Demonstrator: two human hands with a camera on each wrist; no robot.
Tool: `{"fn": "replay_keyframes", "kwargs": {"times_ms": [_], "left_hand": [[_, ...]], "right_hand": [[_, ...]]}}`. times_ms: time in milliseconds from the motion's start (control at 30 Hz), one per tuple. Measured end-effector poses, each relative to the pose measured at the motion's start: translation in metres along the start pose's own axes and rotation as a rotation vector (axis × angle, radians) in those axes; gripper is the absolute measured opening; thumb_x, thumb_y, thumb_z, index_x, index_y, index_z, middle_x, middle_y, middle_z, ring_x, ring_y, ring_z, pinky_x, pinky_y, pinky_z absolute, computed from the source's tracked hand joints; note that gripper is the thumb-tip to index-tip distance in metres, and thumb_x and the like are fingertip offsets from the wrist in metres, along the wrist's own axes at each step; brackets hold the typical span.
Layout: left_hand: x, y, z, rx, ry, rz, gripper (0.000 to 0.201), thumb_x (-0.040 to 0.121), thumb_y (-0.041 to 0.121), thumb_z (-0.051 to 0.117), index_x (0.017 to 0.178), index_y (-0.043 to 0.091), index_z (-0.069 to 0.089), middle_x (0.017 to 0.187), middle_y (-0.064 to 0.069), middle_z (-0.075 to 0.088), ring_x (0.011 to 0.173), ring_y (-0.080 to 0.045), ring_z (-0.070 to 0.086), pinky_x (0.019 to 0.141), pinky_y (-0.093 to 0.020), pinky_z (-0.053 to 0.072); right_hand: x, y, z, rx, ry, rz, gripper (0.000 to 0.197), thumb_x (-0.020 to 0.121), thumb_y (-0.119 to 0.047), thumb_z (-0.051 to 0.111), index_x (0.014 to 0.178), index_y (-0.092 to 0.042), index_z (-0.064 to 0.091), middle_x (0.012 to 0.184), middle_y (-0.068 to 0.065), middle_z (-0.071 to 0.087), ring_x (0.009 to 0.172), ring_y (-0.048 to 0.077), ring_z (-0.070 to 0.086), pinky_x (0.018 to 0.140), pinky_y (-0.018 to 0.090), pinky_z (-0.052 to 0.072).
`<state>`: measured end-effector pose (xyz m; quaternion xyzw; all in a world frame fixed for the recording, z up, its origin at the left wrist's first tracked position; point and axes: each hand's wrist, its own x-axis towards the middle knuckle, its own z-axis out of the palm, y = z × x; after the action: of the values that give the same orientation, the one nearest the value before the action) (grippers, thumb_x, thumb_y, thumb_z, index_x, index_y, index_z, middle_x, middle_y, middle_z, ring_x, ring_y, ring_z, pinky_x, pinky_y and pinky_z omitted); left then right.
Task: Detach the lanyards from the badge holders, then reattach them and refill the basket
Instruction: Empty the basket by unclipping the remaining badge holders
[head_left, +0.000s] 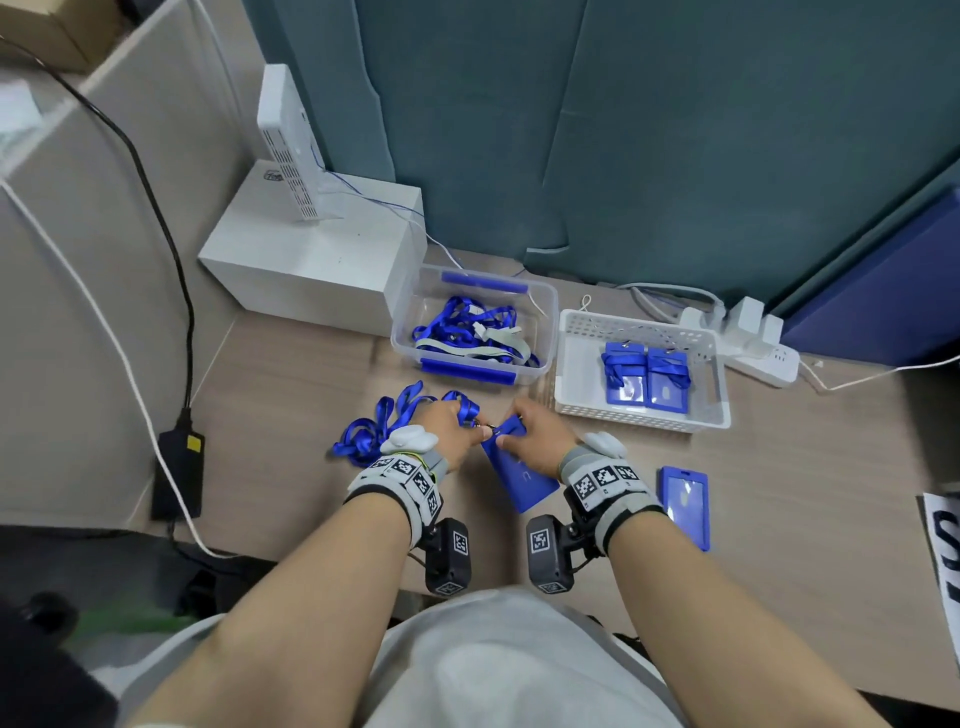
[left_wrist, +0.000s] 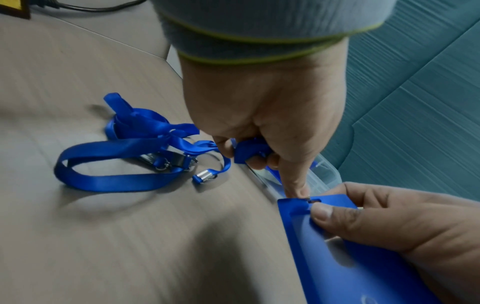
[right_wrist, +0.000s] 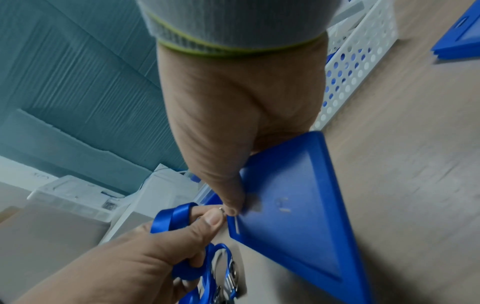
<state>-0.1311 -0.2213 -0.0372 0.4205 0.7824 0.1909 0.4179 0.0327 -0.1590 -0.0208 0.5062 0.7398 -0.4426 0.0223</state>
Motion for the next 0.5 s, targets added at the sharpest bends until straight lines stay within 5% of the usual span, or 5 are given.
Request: {"fn": "replay_keyframes", "kwargs": {"times_ms": [100,233,367,500], "left_hand": [[-0.003,-0.004,-0.01,0.048,-0.002,0.001,0.005,0.083,0.04,0.075,0.085,0.036,0.072,0.084,0.01,0.071,0.078,-0.014,0.068,0.072,-0.031,0.056],[-0.005,-0.008,-0.023,0.174,-0.017,0.0,0.012,0.084,0.044,0.073,0.091,0.034,0.07,0.084,0.009,0.067,0.078,-0.015,0.065,0.069,-0.03,0.051],[-0.003,-0.013,-0.025,0.258,0.001,0.014,0.013,0.087,0.039,0.07,0.093,0.028,0.069,0.09,0.005,0.07,0.085,-0.02,0.066,0.081,-0.038,0.056],[0.002,-0.022,-0.032,0.237,-0.016,0.008,0.007,0.089,0.036,0.069,0.091,0.029,0.07,0.089,0.006,0.071,0.084,-0.017,0.066,0.079,-0.034,0.056]], "right_hand": [[0.002,-0.009,0.008,-0.027,-0.01,0.007,0.025,0.087,-0.025,0.07,0.084,-0.021,0.046,0.08,0.002,0.062,0.076,0.025,0.059,0.062,0.032,0.042],[0.007,-0.017,0.019,-0.021,-0.027,0.012,0.024,0.085,-0.023,0.071,0.082,-0.023,0.047,0.08,0.008,0.069,0.078,0.03,0.068,0.07,0.038,0.053],[0.01,-0.024,0.027,-0.024,-0.041,0.01,0.022,0.084,-0.022,0.071,0.082,-0.022,0.049,0.079,0.009,0.07,0.078,0.031,0.068,0.07,0.039,0.054],[0.016,-0.033,0.035,-0.015,-0.046,0.02,0.023,0.083,-0.021,0.071,0.08,-0.023,0.048,0.081,0.011,0.069,0.08,0.033,0.068,0.073,0.04,0.055]]}}
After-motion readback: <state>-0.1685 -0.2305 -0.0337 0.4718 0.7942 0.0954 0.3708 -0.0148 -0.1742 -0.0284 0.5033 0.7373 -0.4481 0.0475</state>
